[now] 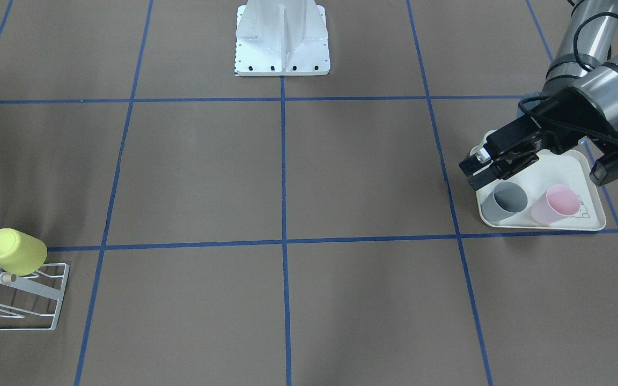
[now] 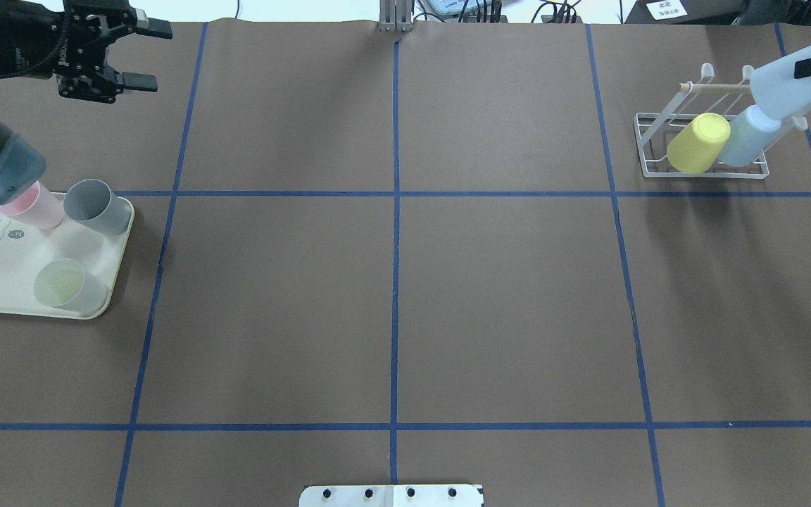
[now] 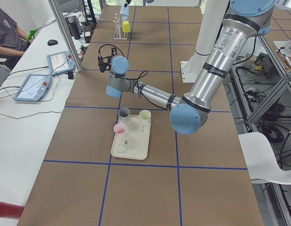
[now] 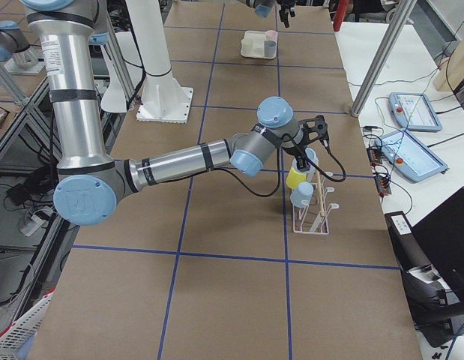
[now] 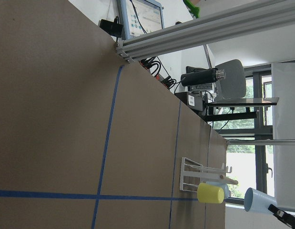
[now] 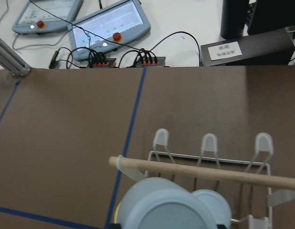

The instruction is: Transfer IKEA cup to right arm and place on rack

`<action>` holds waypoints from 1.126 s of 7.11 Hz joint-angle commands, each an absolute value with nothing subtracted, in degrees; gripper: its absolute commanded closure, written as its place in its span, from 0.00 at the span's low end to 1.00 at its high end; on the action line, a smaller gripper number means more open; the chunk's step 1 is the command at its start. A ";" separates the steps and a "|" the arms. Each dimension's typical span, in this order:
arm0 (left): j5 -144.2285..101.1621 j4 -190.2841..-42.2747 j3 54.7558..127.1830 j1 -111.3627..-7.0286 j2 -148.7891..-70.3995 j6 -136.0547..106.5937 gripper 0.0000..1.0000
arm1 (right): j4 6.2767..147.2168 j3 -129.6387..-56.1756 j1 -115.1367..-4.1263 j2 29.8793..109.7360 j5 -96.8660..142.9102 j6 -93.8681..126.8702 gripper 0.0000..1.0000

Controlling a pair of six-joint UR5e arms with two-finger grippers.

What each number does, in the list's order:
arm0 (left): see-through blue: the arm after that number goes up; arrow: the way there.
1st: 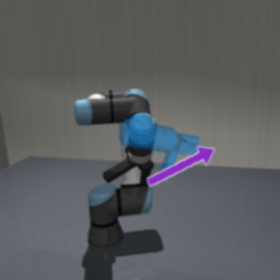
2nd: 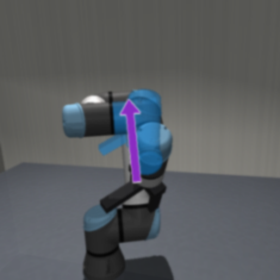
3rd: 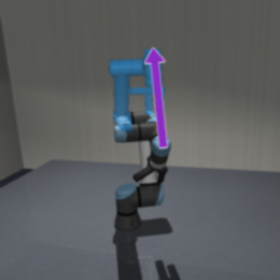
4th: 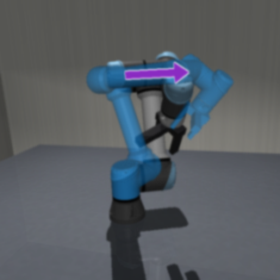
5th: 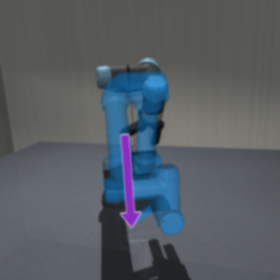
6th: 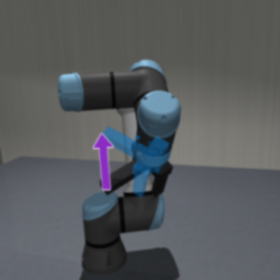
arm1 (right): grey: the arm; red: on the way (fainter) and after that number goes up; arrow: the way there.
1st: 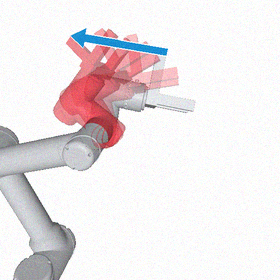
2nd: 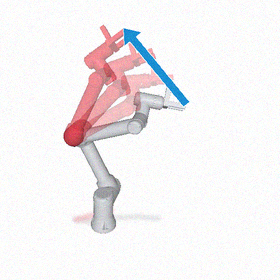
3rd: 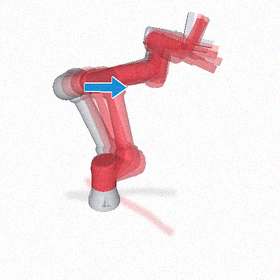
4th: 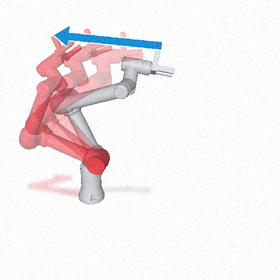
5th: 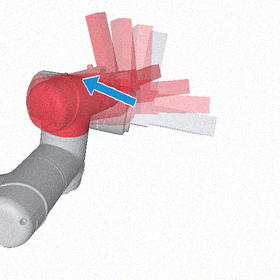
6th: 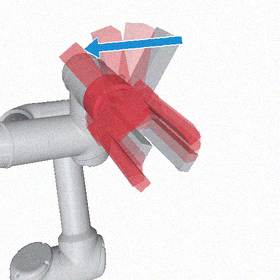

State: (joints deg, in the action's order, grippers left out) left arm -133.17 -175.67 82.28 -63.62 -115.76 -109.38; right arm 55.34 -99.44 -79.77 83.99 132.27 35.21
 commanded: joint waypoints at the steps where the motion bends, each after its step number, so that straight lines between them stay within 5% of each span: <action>1: -133.16 -174.91 82.09 -63.81 -115.75 -107.67 0.00 | 68.16 -99.49 -81.30 84.38 128.35 20.35 0.67; 8: -132.71 -174.46 82.27 -63.72 -115.66 -107.67 0.00 | 72.25 -91.07 -79.54 78.41 127.18 19.42 0.67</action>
State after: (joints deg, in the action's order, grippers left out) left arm -132.79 -174.44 82.23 -63.80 -115.72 -107.67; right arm 72.51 -92.84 -79.88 79.42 127.20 19.41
